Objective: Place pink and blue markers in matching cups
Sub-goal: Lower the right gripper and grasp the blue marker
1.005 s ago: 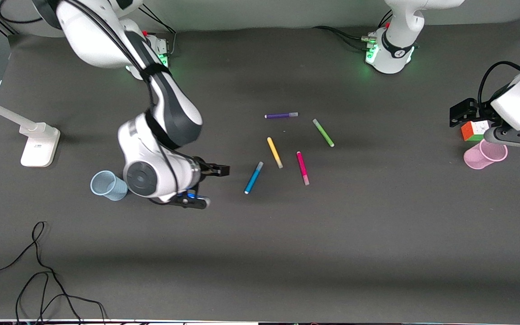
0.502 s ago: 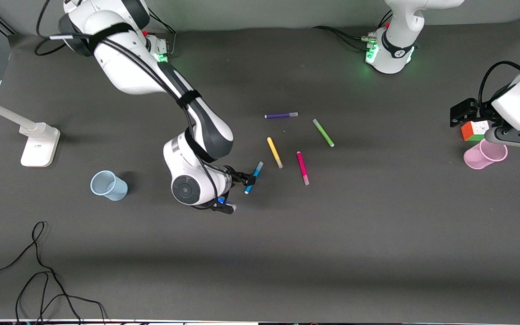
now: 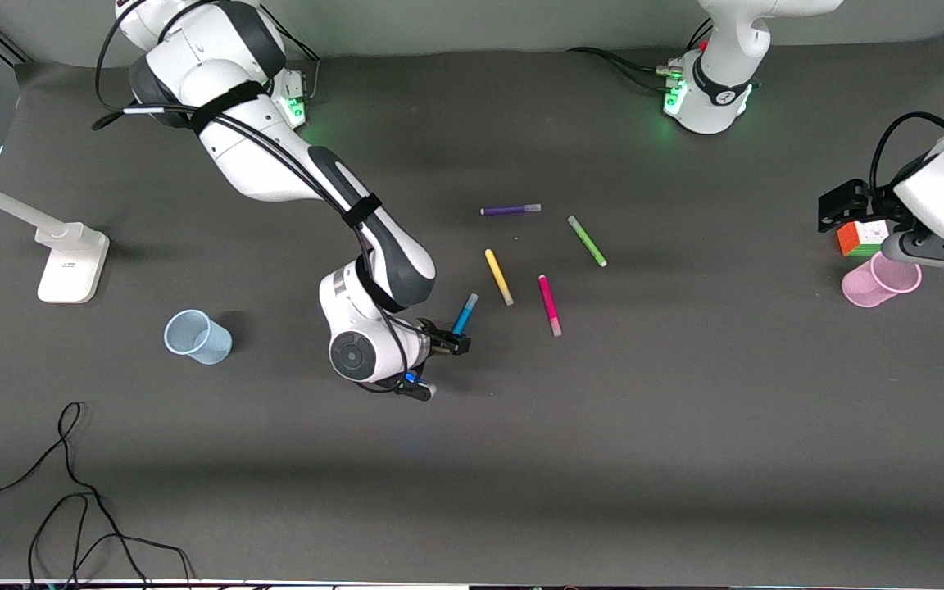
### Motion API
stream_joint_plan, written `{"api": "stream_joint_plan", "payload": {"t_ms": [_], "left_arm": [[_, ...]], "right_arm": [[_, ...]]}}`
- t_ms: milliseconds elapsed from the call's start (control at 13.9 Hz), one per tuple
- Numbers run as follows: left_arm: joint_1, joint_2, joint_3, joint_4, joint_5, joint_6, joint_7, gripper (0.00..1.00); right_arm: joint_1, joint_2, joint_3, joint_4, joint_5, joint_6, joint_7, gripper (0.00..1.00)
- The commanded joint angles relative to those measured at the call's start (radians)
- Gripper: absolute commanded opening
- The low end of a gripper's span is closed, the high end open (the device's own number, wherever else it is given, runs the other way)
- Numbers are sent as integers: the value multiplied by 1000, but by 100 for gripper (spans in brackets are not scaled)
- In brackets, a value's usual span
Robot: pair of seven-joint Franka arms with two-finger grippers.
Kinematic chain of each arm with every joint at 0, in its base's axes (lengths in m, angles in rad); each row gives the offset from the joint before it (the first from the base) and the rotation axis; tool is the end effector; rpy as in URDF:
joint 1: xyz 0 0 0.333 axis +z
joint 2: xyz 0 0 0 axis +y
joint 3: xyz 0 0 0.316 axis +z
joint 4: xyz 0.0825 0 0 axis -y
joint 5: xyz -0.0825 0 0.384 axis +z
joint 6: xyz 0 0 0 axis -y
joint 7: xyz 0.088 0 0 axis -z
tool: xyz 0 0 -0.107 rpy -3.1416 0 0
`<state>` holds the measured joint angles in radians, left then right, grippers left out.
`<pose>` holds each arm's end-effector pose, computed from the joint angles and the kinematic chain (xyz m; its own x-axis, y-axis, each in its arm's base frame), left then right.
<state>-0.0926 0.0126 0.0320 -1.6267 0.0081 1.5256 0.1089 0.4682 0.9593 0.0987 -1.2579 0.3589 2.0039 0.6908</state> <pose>0.5495 -0.0325 0.5877 0.9792 -0.1679 -0.1137 -0.1685 -0.9857 0.0039 0.6129 0.3952 0.1652 0.8655 -0.2834 -0.4130 -0.3602 -0.9252 -0.1198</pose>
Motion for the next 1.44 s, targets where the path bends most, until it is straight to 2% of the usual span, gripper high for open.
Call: {"api": "stream_joint_plan", "payload": {"t_ms": [0, 144, 359, 431, 646, 718, 933, 1148, 1364], "left_arm": [[4, 10, 3, 24, -7, -16, 15, 100], [2, 10, 3, 24, -7, -16, 15, 100], [5, 10, 5, 24, -7, -16, 15, 100], [5, 10, 6, 21, -7, -21, 15, 100], [-5, 43, 6, 16, -7, -80, 12, 100], [-13, 49, 3, 1, -20, -84, 3, 100], [-24, 102, 2, -7, -81, -33, -8, 99], [-67, 164, 0, -10, -88, 53, -49, 99], [-152, 196, 0, -47, -117, 154, -240, 99]], "right_arm": [[-5, 32, 9, 38, 17, 9, 13, 80], [-5, 38, 9, 38, 17, 33, 13, 74], [-5, 50, 9, 51, 15, 35, 13, 55], [-5, 50, 7, 54, 15, 35, 13, 46], [-6, 50, 7, 58, 15, 32, 13, 10], [-6, 49, 7, 58, 14, 30, 15, 3], [-9, 32, 4, 58, 8, 10, 18, 0], [-16, -39, -10, 90, -5, -157, 24, 0], [-16, -149, -36, 48, -128, -223, 26, 0]]}}
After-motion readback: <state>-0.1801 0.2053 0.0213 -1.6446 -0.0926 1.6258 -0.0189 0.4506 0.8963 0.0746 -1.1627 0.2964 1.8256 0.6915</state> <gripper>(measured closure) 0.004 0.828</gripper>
